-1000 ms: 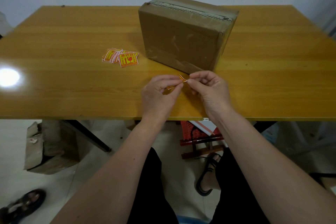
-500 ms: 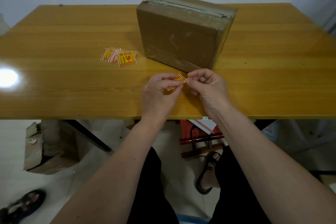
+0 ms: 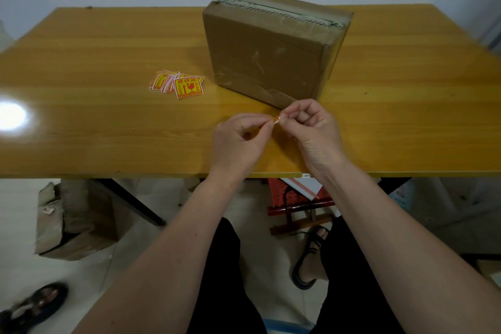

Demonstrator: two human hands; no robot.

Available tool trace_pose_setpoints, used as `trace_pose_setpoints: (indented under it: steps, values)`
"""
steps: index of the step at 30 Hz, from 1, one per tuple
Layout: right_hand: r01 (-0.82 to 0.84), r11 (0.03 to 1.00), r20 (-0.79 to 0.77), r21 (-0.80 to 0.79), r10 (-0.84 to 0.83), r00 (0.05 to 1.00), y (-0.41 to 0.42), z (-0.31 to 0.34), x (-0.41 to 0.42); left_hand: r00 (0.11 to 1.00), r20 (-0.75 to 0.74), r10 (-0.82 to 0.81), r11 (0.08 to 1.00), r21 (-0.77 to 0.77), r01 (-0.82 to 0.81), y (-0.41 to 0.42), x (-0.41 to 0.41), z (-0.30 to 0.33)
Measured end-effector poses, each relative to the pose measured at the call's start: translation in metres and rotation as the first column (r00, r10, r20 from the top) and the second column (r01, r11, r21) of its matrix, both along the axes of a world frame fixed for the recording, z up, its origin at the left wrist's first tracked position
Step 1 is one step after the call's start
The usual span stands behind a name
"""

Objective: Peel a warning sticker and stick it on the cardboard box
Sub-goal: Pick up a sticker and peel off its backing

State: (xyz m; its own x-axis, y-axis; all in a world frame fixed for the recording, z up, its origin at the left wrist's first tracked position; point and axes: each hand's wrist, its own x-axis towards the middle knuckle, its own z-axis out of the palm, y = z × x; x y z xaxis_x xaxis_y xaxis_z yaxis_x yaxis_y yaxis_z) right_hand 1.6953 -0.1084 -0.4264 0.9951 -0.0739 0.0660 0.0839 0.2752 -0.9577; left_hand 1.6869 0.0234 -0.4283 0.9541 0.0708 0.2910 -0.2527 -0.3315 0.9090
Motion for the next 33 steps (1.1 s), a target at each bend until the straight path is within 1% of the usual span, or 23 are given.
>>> trace_pose_setpoints:
  steps: [4,8,10,12,16,22,33]
  values:
    - [0.006,1.000,0.018,0.006,-0.006,1.000,0.000,0.002,-0.001,1.000,-0.019,-0.006,1.000,-0.026,0.006,0.001,0.002,0.002]
    - [0.006,0.995,0.062,-0.102,0.001,0.998,0.005,0.000,-0.005,0.992,-0.113,-0.063,0.992,-0.115,0.050,0.005,0.003,0.006]
    - [0.011,0.993,0.081,-0.118,-0.002,0.997,0.007,0.000,-0.007,0.987,-0.141,-0.077,0.984,-0.172,0.052,0.005,0.002,0.008]
    - [0.023,0.992,0.092,-0.122,-0.012,0.996,0.009,0.002,-0.008,0.987,-0.147,-0.070,0.981,-0.189,0.041,0.005,0.002,0.009]
    - [0.024,0.993,0.090,-0.116,-0.013,0.996,0.011,0.003,-0.009,0.986,-0.159,-0.046,0.981,-0.195,0.014,0.006,0.002,0.010]
    - [0.037,0.990,0.083,-0.139,-0.025,0.996,0.011,0.004,-0.008,0.982,-0.188,-0.026,0.987,-0.162,-0.005,0.006,0.004,0.009]
    - [0.065,0.994,0.046,-0.085,-0.061,0.997,0.010,0.005,-0.008,0.979,-0.200,0.033,0.993,-0.102,-0.054,0.007,0.010,0.003]
